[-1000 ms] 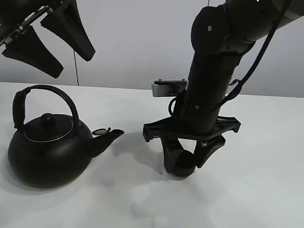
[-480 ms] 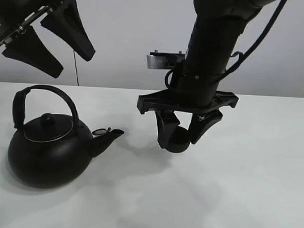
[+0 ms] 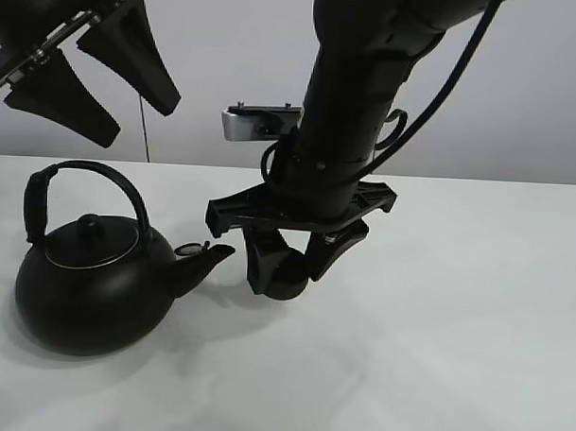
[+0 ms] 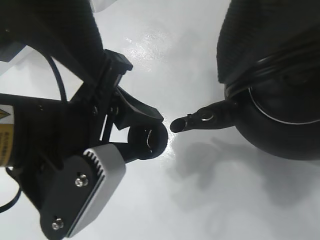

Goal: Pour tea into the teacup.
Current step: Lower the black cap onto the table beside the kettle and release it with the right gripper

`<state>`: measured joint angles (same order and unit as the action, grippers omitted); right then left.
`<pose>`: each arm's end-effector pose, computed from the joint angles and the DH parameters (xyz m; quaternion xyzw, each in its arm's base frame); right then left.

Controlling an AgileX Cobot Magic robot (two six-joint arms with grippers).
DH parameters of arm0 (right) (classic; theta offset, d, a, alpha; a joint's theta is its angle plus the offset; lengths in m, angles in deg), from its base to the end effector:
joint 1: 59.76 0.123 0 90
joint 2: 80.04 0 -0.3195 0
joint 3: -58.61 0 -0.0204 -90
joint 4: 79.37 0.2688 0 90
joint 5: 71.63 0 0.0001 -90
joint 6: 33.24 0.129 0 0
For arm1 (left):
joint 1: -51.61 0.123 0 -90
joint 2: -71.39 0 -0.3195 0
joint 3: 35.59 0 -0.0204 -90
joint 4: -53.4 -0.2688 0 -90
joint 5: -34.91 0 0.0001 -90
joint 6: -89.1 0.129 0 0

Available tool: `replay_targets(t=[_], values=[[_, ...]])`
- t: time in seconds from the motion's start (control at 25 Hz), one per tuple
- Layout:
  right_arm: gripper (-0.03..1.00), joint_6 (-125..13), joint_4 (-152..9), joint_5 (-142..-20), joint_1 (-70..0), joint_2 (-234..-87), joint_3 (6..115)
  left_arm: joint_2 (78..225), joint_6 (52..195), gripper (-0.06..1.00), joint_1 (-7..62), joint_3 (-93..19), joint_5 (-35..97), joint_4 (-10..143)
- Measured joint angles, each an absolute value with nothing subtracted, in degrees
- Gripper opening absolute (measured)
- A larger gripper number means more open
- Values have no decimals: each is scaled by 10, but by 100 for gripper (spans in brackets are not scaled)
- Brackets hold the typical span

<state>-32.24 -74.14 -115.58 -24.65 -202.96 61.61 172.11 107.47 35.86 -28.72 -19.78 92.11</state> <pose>0.3656 0.2671 0.1512 -0.2632 0.9538 0.0776 0.1221 0.3363 -0.1633 0.2743 0.1324 0.9345 -0.2933 0.1521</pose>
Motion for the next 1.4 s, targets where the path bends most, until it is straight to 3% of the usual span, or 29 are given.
replay_targets(t=[0.28,1.4], values=[[40,-323,-740,-1106,-246,-2069,630,1721,1075,48,359,-287,-198,921],[41,-302,-752,-1144,-246,-2117,680,1721,1075,48,359,-287,-198,921]])
